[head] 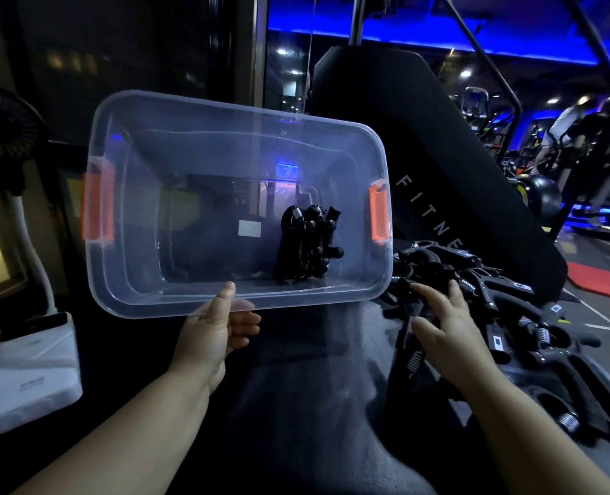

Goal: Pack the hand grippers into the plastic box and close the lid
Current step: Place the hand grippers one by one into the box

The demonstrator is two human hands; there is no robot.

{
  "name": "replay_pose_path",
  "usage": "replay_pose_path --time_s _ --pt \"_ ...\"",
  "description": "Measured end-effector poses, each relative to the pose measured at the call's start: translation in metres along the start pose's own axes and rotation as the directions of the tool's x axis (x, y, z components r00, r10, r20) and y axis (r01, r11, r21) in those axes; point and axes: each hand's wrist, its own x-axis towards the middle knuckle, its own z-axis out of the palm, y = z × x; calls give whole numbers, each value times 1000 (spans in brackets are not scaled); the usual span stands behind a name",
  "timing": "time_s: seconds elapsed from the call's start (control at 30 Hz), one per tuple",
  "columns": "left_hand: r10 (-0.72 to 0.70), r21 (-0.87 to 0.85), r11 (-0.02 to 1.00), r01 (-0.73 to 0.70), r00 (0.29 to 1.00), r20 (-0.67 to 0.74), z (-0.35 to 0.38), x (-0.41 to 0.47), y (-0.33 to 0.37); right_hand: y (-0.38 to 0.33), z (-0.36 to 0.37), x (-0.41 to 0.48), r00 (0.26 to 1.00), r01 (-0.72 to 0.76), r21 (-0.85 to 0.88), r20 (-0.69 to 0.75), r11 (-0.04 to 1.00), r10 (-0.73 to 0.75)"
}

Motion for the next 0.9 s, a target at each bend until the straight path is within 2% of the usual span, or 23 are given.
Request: replay_pose_path --time_s 0.1,0.3,0.43,0.5,0.63,0.8,0.9 --pt "4 2 1000 -4 1000 2 0 0 0 -2 -1 2 997 -21 70 81 997 16" --pt "6 5 1000 -6 1000 -1 0 -1 0 1 2 5 999 -14 195 46 981 5" --pt "2 8 1000 -2 1000 -1 -1 0 0 0 3 4 995 -88 447 75 890 61" --pt "0 9 1000 0 1000 -5 -1 0 -1 0 3 6 988 -151 507 93 848 120" --pt "-9 -1 1000 9 1000 -2 -1 1 -2 -2 -1 8 977 -211 525 146 825 157" --pt "-16 -10 1000 16 1000 7 -1 1 0 2 -4 9 909 -393 512 341 764 239" --pt "-25 -18 1000 25 1000 14 -1 0 1 -5 -13 1 893 -389 482 408 785 191"
